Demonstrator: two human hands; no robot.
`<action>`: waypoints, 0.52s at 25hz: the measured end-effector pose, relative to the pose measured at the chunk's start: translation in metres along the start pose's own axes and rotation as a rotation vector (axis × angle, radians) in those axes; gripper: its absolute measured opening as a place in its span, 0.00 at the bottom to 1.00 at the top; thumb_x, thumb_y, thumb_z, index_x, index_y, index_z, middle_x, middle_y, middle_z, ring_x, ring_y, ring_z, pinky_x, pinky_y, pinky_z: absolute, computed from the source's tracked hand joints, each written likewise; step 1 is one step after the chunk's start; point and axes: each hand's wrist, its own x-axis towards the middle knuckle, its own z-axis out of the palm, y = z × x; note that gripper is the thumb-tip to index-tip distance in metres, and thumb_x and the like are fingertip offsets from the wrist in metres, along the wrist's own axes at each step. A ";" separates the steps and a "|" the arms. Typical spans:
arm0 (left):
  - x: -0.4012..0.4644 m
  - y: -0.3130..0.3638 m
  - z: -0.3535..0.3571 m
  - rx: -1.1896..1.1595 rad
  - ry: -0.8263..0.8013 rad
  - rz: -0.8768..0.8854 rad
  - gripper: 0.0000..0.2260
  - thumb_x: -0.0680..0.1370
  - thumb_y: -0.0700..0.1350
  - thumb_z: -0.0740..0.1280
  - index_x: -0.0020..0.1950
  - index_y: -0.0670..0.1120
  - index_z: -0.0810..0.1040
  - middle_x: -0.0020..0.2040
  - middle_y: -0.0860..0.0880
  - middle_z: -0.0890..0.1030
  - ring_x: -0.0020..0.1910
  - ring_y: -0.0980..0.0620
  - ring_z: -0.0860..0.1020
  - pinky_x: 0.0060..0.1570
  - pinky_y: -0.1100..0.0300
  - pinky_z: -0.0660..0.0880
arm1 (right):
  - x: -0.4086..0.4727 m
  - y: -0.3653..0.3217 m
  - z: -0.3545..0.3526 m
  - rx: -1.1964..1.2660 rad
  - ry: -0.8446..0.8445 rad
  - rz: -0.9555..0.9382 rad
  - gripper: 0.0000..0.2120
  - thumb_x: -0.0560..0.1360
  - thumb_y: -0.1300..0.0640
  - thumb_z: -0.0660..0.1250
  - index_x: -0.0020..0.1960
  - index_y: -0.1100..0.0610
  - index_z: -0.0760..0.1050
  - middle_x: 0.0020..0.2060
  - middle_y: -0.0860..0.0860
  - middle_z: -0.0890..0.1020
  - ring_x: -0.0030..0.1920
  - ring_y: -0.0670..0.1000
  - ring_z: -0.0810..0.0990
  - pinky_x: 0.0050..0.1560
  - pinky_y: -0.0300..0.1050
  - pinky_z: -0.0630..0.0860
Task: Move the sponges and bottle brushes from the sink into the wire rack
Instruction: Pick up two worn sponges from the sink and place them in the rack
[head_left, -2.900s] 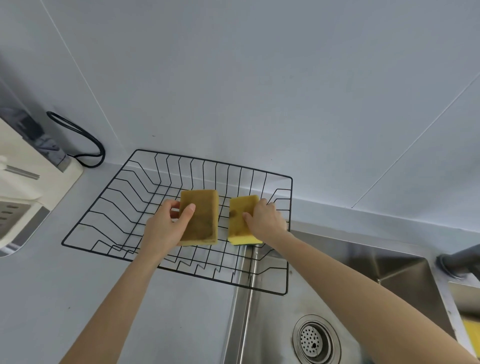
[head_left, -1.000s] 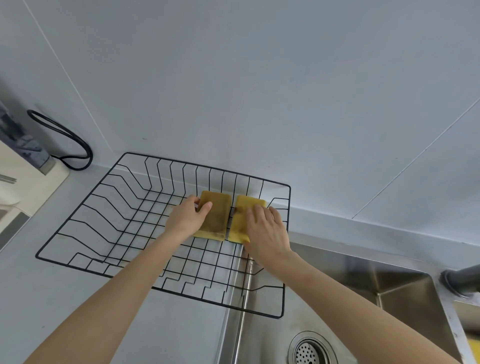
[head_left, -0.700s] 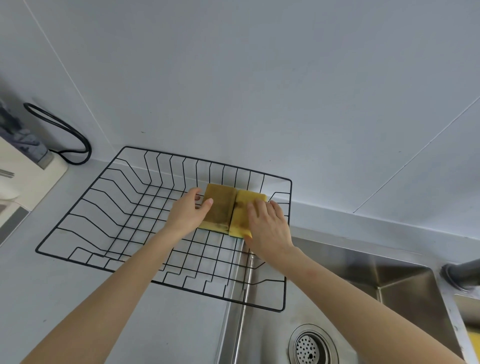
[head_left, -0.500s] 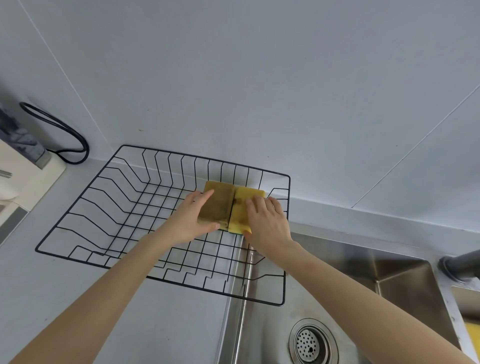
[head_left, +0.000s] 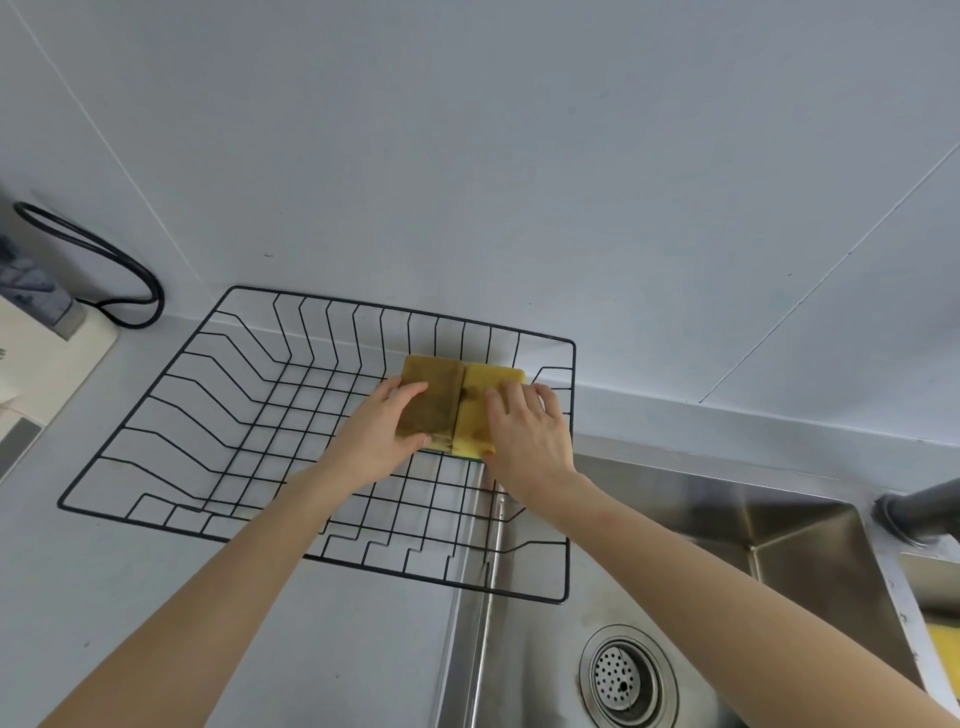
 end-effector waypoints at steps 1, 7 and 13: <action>-0.001 0.001 -0.001 0.005 -0.005 -0.004 0.29 0.74 0.44 0.67 0.72 0.47 0.60 0.74 0.44 0.59 0.70 0.45 0.64 0.68 0.55 0.64 | -0.001 0.000 -0.002 0.012 -0.008 0.000 0.26 0.72 0.56 0.67 0.67 0.60 0.62 0.64 0.58 0.69 0.67 0.58 0.66 0.75 0.50 0.50; -0.014 0.009 -0.008 0.105 -0.037 -0.042 0.33 0.74 0.50 0.66 0.74 0.48 0.54 0.77 0.42 0.51 0.75 0.42 0.55 0.72 0.47 0.58 | -0.014 -0.002 -0.019 0.125 -0.081 0.031 0.33 0.73 0.50 0.66 0.72 0.56 0.56 0.72 0.57 0.61 0.75 0.54 0.53 0.75 0.53 0.43; -0.042 0.030 -0.021 0.170 -0.036 -0.002 0.32 0.75 0.53 0.62 0.74 0.47 0.51 0.77 0.42 0.51 0.75 0.45 0.53 0.73 0.46 0.56 | -0.043 0.007 -0.040 0.213 -0.074 0.077 0.32 0.75 0.48 0.62 0.74 0.54 0.53 0.76 0.54 0.56 0.76 0.53 0.50 0.75 0.53 0.42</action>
